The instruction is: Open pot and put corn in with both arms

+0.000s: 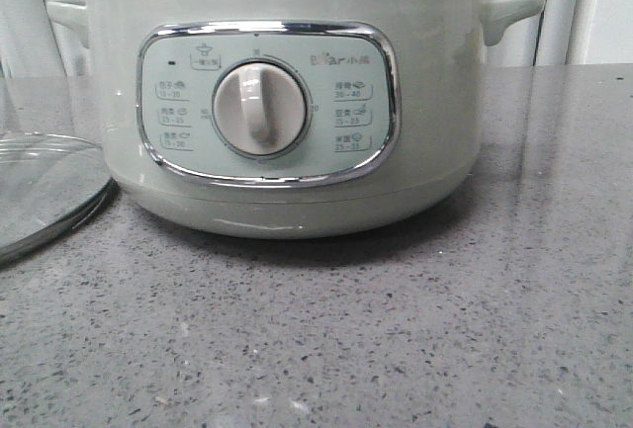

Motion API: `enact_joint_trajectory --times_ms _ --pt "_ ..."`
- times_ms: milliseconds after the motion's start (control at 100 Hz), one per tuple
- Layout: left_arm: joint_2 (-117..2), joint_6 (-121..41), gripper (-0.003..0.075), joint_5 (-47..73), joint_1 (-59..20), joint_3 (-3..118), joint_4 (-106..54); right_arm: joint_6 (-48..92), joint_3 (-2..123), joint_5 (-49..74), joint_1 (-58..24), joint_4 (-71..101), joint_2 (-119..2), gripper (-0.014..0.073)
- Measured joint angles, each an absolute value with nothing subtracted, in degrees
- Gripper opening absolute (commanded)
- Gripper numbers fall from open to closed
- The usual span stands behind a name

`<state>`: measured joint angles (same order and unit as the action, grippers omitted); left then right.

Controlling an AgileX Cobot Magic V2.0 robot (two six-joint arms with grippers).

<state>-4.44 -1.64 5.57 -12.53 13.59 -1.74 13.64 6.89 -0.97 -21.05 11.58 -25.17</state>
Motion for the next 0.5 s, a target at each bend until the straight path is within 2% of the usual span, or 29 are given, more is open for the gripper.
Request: enact_joint_trajectory --times_ms 330,500 --pt "0.26 -1.64 -0.0020 4.71 -1.66 0.91 -3.50 13.64 6.87 -0.95 -21.05 11.50 -25.17 -0.0064" --pt "0.26 -1.64 -0.0020 9.97 -0.71 -0.13 -3.86 13.64 6.87 -0.95 -21.05 11.50 -25.17 -0.0064"
